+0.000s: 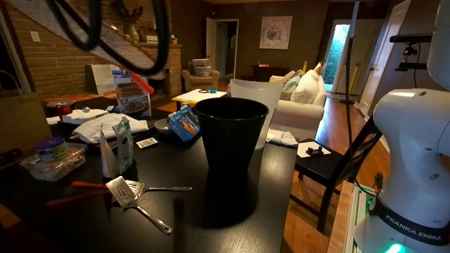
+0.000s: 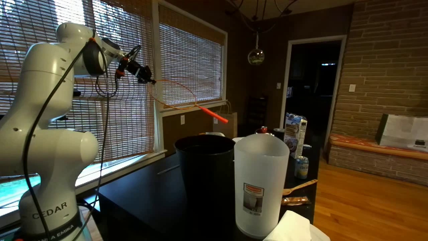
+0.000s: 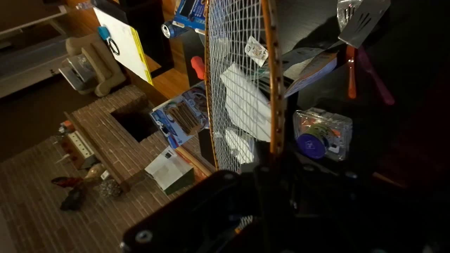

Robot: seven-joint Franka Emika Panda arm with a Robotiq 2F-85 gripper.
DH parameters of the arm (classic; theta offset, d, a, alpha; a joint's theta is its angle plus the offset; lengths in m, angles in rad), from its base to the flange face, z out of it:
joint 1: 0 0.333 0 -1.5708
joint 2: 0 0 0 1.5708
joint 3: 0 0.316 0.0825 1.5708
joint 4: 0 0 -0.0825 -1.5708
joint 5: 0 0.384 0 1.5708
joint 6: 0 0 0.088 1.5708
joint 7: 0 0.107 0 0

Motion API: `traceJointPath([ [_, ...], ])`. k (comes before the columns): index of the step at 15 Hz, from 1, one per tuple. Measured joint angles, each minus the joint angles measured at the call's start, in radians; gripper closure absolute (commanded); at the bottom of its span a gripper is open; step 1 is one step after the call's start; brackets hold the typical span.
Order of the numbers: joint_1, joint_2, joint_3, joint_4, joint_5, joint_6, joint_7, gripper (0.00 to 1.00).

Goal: Put the racket in the black bin.

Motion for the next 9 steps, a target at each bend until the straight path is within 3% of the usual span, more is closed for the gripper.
traceJointPath([
  [9,-0.003,-0.094,-0.004,0.082,0.07,-0.229,0.118,0.98],
])
